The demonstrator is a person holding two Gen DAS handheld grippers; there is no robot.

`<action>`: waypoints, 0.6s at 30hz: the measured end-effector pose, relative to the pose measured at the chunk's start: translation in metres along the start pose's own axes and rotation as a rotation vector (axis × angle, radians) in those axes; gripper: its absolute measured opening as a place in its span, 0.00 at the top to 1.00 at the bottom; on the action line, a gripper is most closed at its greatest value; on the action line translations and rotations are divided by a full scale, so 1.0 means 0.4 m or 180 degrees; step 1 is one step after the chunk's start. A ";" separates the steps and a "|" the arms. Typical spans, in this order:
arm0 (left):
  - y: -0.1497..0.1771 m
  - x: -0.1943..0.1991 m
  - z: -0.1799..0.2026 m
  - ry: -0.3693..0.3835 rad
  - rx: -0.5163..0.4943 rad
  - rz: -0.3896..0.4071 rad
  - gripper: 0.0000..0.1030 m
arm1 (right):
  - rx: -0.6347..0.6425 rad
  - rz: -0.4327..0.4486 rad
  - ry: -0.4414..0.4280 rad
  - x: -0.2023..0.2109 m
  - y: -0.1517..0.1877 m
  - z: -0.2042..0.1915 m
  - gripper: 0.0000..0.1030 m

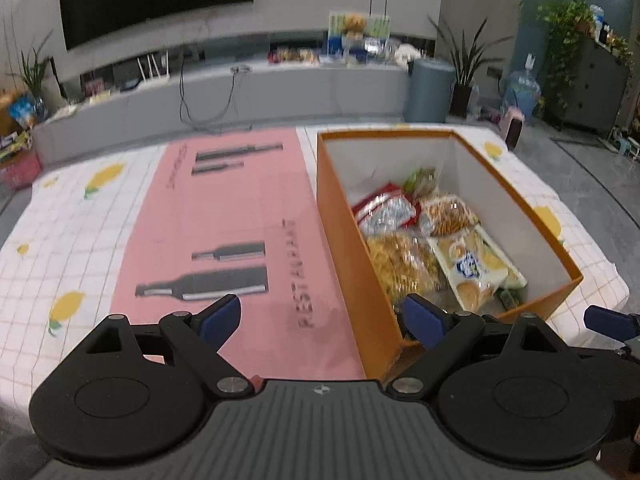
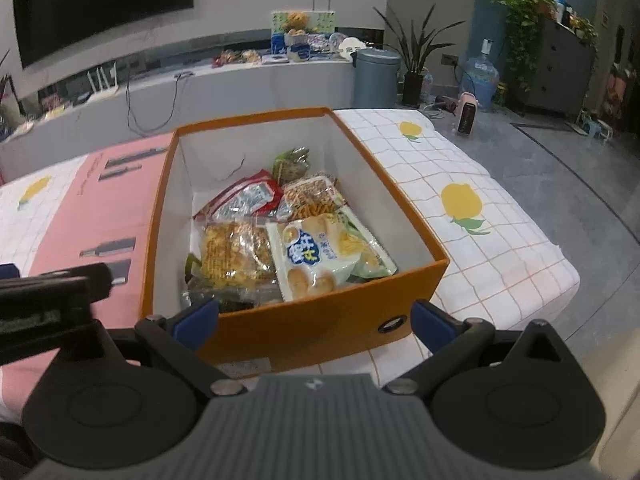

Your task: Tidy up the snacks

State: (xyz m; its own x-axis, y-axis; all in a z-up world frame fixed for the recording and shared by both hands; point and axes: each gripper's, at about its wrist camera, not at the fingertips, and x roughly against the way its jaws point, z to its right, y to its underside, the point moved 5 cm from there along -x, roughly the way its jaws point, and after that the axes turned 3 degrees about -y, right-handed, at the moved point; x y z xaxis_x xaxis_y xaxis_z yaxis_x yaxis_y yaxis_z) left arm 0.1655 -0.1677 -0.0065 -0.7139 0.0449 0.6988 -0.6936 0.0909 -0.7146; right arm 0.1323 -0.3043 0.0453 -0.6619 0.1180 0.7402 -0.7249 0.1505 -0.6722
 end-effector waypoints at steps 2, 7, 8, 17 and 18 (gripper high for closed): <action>0.001 0.010 -0.001 -0.0004 -0.0013 -0.0087 0.00 | -0.0053 -0.0122 0.0043 0.007 0.000 0.000 0.03; -0.018 0.067 -0.011 0.0124 -0.0048 -0.0143 0.00 | -0.0423 -0.0406 -0.0148 0.037 -0.002 0.017 0.03; -0.023 0.081 -0.011 0.0124 -0.0072 -0.0134 0.00 | -0.0435 -0.0405 -0.0174 0.048 -0.002 0.015 0.03; -0.034 0.161 0.003 0.0226 -0.0166 -0.0052 0.03 | -0.0200 -0.0137 0.0013 0.178 -0.007 -0.001 0.03; -0.035 0.165 0.007 0.0241 -0.0182 -0.0056 0.03 | -0.0181 -0.0122 -0.0001 0.186 -0.006 0.003 0.03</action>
State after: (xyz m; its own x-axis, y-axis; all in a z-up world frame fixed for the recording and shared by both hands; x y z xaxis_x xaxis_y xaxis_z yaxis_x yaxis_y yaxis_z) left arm 0.1278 -0.1687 0.0494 -0.6909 0.1177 0.7133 -0.6979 0.1488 -0.7006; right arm 0.0846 -0.2970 0.1021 -0.6339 0.1108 0.7654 -0.7378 0.2103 -0.6414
